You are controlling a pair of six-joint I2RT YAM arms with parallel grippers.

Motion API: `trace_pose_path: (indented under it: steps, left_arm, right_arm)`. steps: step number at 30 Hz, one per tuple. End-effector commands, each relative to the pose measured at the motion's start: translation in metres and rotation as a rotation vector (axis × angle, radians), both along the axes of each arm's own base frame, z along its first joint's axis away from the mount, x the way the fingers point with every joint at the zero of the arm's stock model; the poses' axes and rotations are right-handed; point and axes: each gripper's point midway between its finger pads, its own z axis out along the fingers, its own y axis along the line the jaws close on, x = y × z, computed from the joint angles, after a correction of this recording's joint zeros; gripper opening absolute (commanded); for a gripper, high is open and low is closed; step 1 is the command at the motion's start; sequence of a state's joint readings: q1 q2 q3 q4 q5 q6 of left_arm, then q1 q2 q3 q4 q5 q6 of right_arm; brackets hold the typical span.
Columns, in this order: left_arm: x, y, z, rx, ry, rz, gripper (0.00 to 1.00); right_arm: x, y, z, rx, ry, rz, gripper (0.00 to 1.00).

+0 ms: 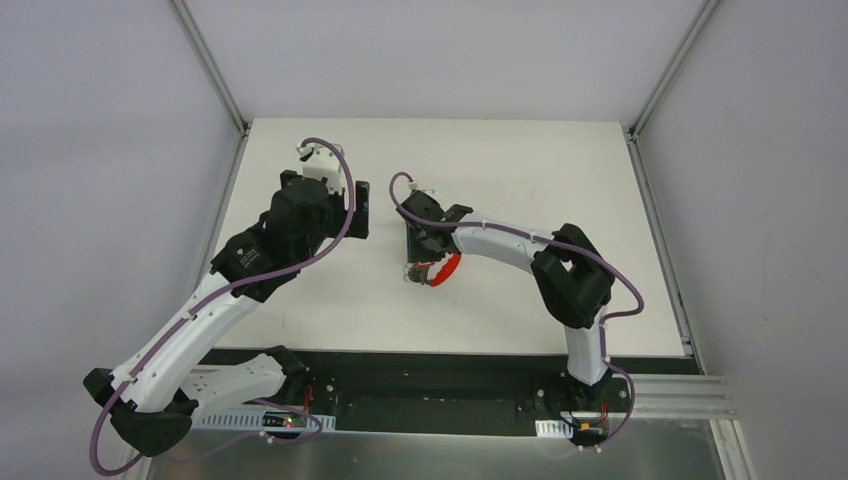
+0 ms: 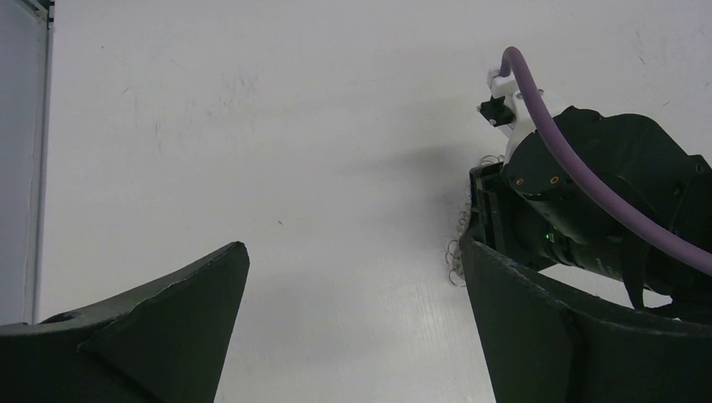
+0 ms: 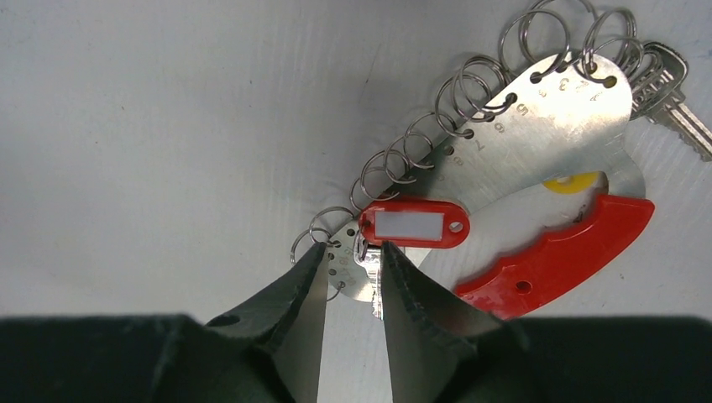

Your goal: Put the keys on the keyring

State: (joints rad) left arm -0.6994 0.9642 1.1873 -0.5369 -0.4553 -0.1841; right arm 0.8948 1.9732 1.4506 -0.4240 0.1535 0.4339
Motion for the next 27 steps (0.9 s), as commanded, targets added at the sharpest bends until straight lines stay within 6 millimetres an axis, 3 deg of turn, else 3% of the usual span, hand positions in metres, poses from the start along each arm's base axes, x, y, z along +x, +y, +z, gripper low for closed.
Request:
trace_pose_path:
  steps: [1, 9, 13, 14, 15, 20, 27]
  left_arm:
    - [0.002, -0.001, 0.004, -0.022, -0.018, 0.006, 1.00]
    - [0.002, -0.001, 0.004, -0.022, -0.018, 0.007, 1.00]
    - [0.002, 0.000, 0.005, -0.021, -0.023, 0.011, 1.00]
    - [0.002, 0.001, 0.005, -0.021, -0.024, 0.013, 1.00]
    - [0.002, 0.001, 0.006, -0.020, -0.026, 0.013, 1.00]
    - [0.002, 0.001, 0.006, -0.018, -0.025, 0.012, 1.00]
    - [0.002, 0.000, 0.006, -0.021, -0.025, 0.010, 1.00]
  right_arm:
    - [0.004, 0.003, 0.005, -0.017, -0.016, -0.017, 0.31]
    - [0.004, 0.002, -0.004, -0.047, 0.002, -0.013, 0.26]
    - [0.005, 0.002, -0.005, -0.054, -0.001, -0.015, 0.16]
    - [0.005, 0.001, -0.004, -0.055, -0.003, -0.016, 0.11]
    - [0.005, 0.001, -0.003, -0.053, -0.005, -0.019, 0.01]
    - [0.002, -0.009, 0.008, -0.058, -0.040, -0.031, 0.00]
    - [-0.023, -0.016, 0.040, -0.010, -0.088, 0.017, 0.00]
